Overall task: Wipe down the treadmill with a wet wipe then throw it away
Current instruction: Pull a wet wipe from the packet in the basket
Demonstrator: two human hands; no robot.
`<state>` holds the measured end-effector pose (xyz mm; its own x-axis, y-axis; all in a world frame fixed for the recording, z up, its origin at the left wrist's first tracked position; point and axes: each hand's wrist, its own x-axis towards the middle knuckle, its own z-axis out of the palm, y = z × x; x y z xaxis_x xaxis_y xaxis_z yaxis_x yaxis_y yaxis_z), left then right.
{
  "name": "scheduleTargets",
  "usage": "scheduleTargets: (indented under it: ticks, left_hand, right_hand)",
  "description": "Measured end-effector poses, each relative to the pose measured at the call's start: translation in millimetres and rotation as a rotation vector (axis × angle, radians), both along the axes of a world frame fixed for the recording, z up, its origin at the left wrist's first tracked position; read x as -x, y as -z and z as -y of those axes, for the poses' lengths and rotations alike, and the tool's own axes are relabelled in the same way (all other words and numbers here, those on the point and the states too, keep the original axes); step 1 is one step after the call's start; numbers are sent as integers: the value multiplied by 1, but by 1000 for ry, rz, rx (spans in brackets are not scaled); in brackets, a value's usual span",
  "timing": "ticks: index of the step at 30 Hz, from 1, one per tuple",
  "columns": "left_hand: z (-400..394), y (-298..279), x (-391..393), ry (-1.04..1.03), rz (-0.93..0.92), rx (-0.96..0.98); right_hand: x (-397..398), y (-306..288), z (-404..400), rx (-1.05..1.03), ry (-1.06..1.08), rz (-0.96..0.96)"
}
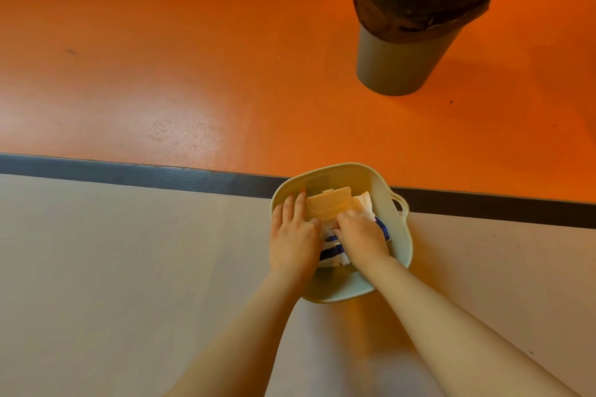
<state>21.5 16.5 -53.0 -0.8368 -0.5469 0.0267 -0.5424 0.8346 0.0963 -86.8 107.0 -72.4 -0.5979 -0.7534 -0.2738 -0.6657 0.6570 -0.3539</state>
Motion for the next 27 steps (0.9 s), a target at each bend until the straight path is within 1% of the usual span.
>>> scheduleTargets:
  ticks: [2,3,7,9,13,16,24,27]
  left_hand:
    - [0,0,-1,-2,13,-14]
    - [0,-1,0,-2,11,-22]
    - [-1,-7,2,1,61,-103]
    - [-1,-9,2,3,81,-108]
    - [0,-11,3,34,103,-104]
    - [0,-9,3,36,109,-72]
    - [2,-4,0,48,63,2]
    - [2,-1,1,46,14,42]
  right_hand:
    - [1,-2,-1,-41,-89,-43]
    - [3,-3,-2,-36,-102,-31]
    - [11,-7,-8,-2,-102,125]
    - [13,-8,-11,18,-105,168]
    - [12,-11,-12,144,42,249]
    - [13,-11,-13,238,99,285]
    - [10,-6,-11,240,130,287]
    - [9,-7,-11,279,123,266]
